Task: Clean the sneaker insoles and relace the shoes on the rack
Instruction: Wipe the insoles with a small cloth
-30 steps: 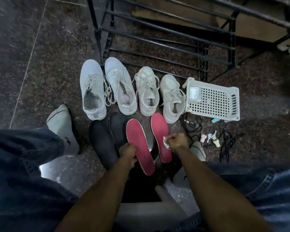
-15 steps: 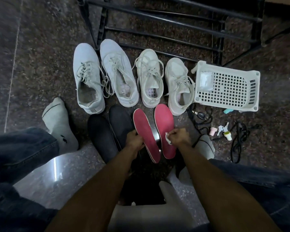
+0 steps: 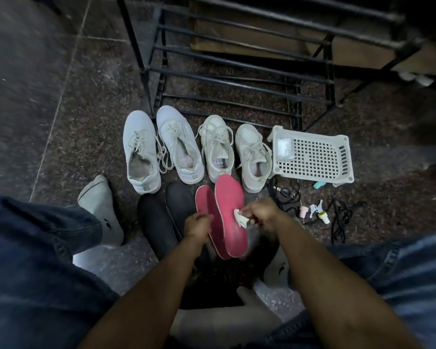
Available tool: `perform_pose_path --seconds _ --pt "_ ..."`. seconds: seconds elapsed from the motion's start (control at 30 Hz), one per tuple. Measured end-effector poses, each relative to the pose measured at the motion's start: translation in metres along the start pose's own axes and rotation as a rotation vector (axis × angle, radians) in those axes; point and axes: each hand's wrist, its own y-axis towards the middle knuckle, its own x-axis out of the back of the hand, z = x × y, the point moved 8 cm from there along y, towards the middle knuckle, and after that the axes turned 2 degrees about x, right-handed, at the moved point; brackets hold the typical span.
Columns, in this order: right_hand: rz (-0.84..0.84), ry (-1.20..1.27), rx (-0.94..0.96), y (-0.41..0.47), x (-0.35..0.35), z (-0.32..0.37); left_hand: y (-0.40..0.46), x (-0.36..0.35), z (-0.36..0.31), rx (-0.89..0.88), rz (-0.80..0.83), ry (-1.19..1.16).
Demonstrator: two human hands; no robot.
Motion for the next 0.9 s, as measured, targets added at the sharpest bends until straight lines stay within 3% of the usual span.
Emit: perform_pose_path --seconds 0.13,0.23,0.43,0.53,0.63,0.83,0.9 --pt "0.140 0.135 0.046 -0.032 -0.015 0.024 -0.042 -0.030 -0.024 0.006 0.432 -0.294" --pt "0.115 0.205 0.139 -0.051 -0.021 0.042 -0.070 -0.044 -0.041 0.048 0.677 -0.470" --pt "-0.126 0.171 0.486 -0.093 -0.018 0.086 -0.089 -0.035 -0.067 -0.087 0.691 -0.508" --pt "-0.289 -0.141 0.686 -0.110 -0.019 0.108 -0.100 -0.037 -0.078 -0.103 0.728 -0.583" --pt "-0.408 -0.446 0.764 -0.130 -0.031 0.115 -0.107 -0.039 -0.084 -0.084 0.767 -0.666" --pt "-0.234 -0.601 0.912 -0.163 -0.069 0.095 -0.091 -0.021 -0.091 -0.065 0.705 -0.759" --pt "-0.268 -0.658 0.960 -0.167 -0.067 0.101 -0.091 -0.021 -0.094 -0.078 0.708 -0.757"
